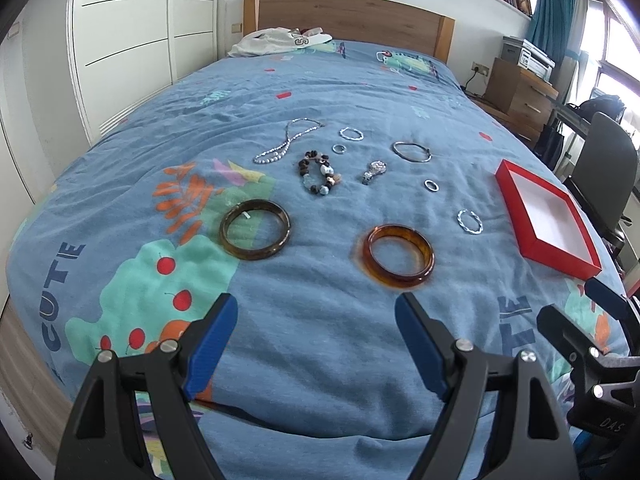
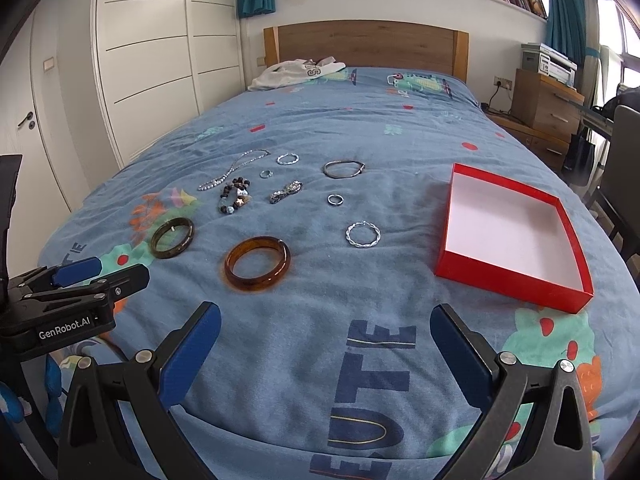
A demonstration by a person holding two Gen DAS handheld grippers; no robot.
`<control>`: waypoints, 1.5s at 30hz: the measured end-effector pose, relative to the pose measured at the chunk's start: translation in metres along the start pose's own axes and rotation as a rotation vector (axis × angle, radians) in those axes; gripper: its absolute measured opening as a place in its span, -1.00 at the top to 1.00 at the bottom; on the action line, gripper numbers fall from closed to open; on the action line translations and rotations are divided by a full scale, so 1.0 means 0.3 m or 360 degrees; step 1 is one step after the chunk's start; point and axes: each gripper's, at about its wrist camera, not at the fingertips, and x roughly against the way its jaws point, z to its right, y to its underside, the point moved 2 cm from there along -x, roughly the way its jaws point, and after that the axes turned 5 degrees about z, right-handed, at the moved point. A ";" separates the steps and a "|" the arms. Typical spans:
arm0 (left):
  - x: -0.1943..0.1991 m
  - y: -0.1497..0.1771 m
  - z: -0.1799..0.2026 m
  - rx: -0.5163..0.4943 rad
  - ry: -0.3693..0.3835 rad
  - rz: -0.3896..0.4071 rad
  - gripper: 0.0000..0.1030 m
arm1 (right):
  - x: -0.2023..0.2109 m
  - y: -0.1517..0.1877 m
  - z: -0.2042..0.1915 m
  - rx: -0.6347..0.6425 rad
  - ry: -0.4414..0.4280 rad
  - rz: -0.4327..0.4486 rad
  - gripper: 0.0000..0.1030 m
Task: Organize jewelry
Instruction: 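Move both tools toward the two bangles on the bed, then grasp the dark brown bangle with left tool while right tool grasps amber bangle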
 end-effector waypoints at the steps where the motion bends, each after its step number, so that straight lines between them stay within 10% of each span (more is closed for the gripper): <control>1: -0.003 0.001 0.000 -0.0002 0.0001 0.0000 -0.56 | -0.002 0.001 0.002 -0.0003 0.0002 -0.0003 -0.99; 45: -0.145 -0.004 -0.158 0.0086 -0.0065 -0.0029 -0.56 | -0.129 0.001 -0.068 0.0013 -0.0140 -0.0021 -0.99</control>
